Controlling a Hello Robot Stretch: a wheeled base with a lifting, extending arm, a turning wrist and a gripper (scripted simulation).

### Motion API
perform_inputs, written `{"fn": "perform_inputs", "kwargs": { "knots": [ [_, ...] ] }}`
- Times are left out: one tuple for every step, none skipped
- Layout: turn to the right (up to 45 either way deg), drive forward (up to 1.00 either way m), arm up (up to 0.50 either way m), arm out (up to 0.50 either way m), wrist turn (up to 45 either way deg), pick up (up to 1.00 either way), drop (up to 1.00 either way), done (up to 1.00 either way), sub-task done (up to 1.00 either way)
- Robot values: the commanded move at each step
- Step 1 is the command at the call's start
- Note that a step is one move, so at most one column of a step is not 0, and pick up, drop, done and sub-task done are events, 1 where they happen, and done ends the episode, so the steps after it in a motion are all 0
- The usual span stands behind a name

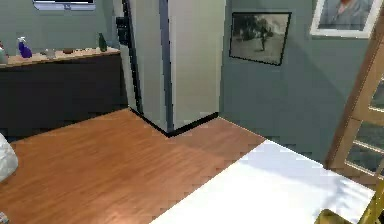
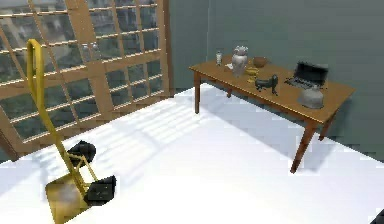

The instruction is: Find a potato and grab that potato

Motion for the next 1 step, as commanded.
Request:
{"fn": "perform_inputs", "kwargs": {
  "knots": [
    [-24.0, 0.00, 0.00, 0.00, 0.0, 0.00, 0.00, 0.00, 0.00]
  ]
}}
